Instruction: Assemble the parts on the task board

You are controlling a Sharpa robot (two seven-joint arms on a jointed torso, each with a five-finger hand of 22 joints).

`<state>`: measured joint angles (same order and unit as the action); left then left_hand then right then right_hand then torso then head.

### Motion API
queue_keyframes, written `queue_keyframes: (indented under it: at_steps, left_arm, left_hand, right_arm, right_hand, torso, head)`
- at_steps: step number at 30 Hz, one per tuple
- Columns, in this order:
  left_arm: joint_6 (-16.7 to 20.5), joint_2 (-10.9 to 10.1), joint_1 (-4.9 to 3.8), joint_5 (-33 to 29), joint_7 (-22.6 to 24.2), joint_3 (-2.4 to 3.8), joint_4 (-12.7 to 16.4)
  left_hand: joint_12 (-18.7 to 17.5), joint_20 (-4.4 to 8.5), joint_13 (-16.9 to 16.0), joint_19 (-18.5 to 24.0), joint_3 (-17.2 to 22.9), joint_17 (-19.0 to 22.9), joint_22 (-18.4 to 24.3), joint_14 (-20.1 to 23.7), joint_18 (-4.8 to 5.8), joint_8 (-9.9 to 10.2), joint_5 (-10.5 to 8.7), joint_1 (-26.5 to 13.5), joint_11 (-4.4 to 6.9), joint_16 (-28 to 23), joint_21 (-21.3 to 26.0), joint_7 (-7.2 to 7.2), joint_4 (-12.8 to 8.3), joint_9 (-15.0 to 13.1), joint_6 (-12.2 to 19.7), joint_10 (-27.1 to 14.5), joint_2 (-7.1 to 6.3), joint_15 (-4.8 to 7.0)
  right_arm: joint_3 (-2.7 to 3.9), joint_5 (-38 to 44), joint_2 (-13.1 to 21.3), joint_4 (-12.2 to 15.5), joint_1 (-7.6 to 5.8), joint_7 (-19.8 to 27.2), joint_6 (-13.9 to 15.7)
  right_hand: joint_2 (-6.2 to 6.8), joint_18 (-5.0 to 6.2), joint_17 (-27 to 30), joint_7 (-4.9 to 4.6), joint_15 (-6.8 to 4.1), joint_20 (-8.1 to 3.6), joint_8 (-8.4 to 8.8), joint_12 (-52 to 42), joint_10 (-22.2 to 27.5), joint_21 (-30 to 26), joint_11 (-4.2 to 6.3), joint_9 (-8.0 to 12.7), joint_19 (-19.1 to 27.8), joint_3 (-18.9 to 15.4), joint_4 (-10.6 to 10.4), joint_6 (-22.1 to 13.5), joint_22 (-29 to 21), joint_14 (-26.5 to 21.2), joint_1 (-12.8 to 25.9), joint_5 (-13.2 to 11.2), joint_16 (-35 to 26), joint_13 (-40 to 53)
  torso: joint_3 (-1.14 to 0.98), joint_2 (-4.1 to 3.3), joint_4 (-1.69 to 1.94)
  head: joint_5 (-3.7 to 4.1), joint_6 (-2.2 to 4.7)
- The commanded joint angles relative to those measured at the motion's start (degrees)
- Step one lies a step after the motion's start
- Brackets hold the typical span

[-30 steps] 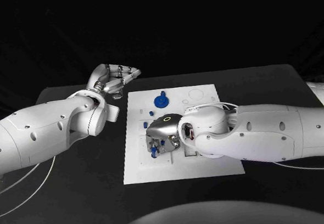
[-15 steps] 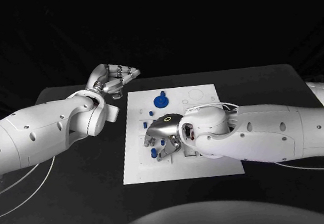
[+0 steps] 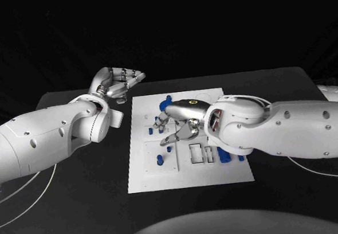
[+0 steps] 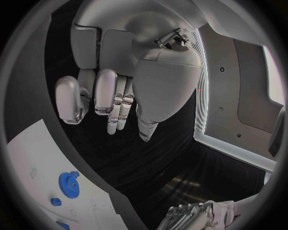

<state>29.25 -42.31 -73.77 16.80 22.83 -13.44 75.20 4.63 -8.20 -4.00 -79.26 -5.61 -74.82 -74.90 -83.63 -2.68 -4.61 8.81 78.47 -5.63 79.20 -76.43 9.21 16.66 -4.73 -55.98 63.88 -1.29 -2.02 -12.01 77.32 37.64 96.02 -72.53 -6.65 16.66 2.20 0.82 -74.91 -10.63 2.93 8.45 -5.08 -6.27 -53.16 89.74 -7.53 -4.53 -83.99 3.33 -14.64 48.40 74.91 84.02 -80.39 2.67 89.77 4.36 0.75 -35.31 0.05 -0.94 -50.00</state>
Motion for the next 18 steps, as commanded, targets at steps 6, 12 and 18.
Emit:
queue_keyframes:
  at_steps: [6, 12, 18]
  left_arm:
    - [-1.18, 1.38, -0.01, 0.15, 0.45, 0.05, -0.91]
    - [-1.22, 2.19, 0.03, 0.15, 0.46, 0.04, -1.64]
    - [-1.21, 2.7, 0.2, 0.15, 0.53, 0.04, -1.99]
  left_hand:
    - [-0.38, 0.01, -0.03, 0.43, -0.22, 0.04, -9.82, 0.39, -0.71, 0.18, 0.21, 0.16, -0.31, -0.25, 0.37, -0.04, 0.0, 0.07, 0.25, -0.28, 0.51, 0.04]
    - [-0.39, 0.0, -0.02, 0.43, -0.25, 0.04, -9.82, 0.4, -0.71, 0.19, 0.22, 0.17, -0.32, -0.25, 0.38, -0.02, 0.01, 0.08, 0.28, -0.31, 0.51, 0.04]
    - [-0.5, -0.01, 0.01, 0.47, -0.42, 0.1, -9.81, 0.43, -0.72, 0.29, 0.26, 0.17, -0.4, -0.31, 0.48, 0.06, 0.04, 0.12, 0.49, -0.52, 0.55, -0.01]
  right_arm:
    - [-0.03, -29.23, 11.13, 6.26, -5.41, -4.9, 0.37]
    - [-0.56, -32.01, 18.17, 9.64, -6.99, -10.57, -2.6]
    - [-1.29, -32.18, 21.79, 11.5, -7.11, -16.69, -5.91]
  right_hand:
    - [-4.65, -0.59, -15.09, -0.83, 0.73, 1.36, 0.76, -4.47, -6.19, -0.43, -0.08, 0.42, -5.39, -0.55, -1.44, -1.92, 14.77, 5.98, 2.25, 0.65, 0.23, 1.43]
    - [-6.17, -0.11, -15.09, 0.59, -1.51, -0.57, 0.15, -14.67, -10.66, -1.9, 2.37, 0.23, -4.19, -2.73, -1.49, -3.82, 14.09, 5.98, 4.87, 2.65, 0.23, 8.12]
    - [-7.18, 0.06, -15.09, 2.33, -2.89, -2.01, -2.12, -68.58, -11.4, -2.64, 3.92, -0.1, -3.82, -9.31, -1.63, -8.79, 13.8, 5.98, 10.05, 5.07, 0.23, 62.93]
  torso:
    - [0.28, 0.26, -0.21]
    - [0.46, 0.57, -0.56]
    - [0.48, 0.7, -0.56]
  head:
    - [2.29, 0.22]
    - [4.78, 0.0]
    - [6.78, 0.0]
